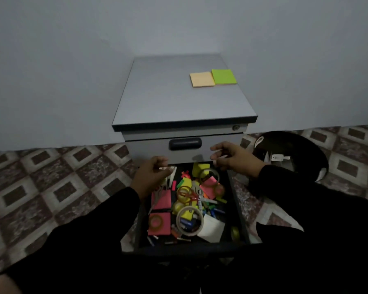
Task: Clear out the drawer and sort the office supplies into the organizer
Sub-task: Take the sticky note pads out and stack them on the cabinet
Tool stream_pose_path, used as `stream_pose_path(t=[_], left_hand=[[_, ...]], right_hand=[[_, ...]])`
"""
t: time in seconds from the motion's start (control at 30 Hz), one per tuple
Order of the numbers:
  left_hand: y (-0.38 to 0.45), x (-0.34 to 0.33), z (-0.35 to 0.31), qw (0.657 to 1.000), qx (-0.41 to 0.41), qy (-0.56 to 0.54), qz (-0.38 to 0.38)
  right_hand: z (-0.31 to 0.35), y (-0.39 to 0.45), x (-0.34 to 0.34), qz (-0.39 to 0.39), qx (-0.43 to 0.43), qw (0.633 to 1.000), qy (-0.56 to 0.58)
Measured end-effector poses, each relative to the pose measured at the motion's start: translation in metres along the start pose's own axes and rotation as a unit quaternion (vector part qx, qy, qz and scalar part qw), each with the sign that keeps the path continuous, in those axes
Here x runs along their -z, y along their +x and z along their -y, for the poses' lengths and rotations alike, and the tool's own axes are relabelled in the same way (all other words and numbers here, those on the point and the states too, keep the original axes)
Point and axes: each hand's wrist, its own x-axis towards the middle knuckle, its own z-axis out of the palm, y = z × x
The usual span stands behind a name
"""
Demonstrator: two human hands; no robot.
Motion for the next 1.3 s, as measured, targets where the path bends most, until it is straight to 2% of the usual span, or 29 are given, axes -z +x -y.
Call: stream_pose_path(t=[0.1,0.33,0.53,0.67,0.83,1.0,1.2,1.3], left_hand=[[-0.006,-0.003,0.032,0.999,0.028,0.014,0.009],[-0.001,-0.002,0.093,0.993,0.022,0.114,-0.023],[0.022,0.003,0.124,0.980,0.013,0.188,-0.062],[0.035,0.004,0.140,0.973,0.014,0.223,-0.063],[0.052,0.003,0.176,0.973,0.028,0.229,-0.029],[0.060,-0.002,0.195,0.976,0.036,0.214,-0.013],[0.064,-0.010,0.211,0.985,0.005,0.171,-0.027],[0.064,-0.011,0.213,0.986,-0.015,0.162,-0.037]], right_hand=[[-0.033,0.004,-0.018,0.009,-0.026,1.000,0.003],[-0.086,0.026,-0.052,0.012,-0.071,0.996,-0.043],[-0.104,0.059,-0.079,0.014,-0.085,0.996,-0.029],[-0.115,0.088,-0.102,0.028,-0.105,0.994,-0.022],[-0.124,0.124,-0.132,0.018,-0.134,0.991,0.012],[-0.130,0.153,-0.154,-0.004,-0.189,0.976,0.106],[-0.133,0.174,-0.170,-0.038,-0.211,0.973,0.090],[-0.133,0.182,-0.173,-0.065,-0.215,0.964,0.142]])
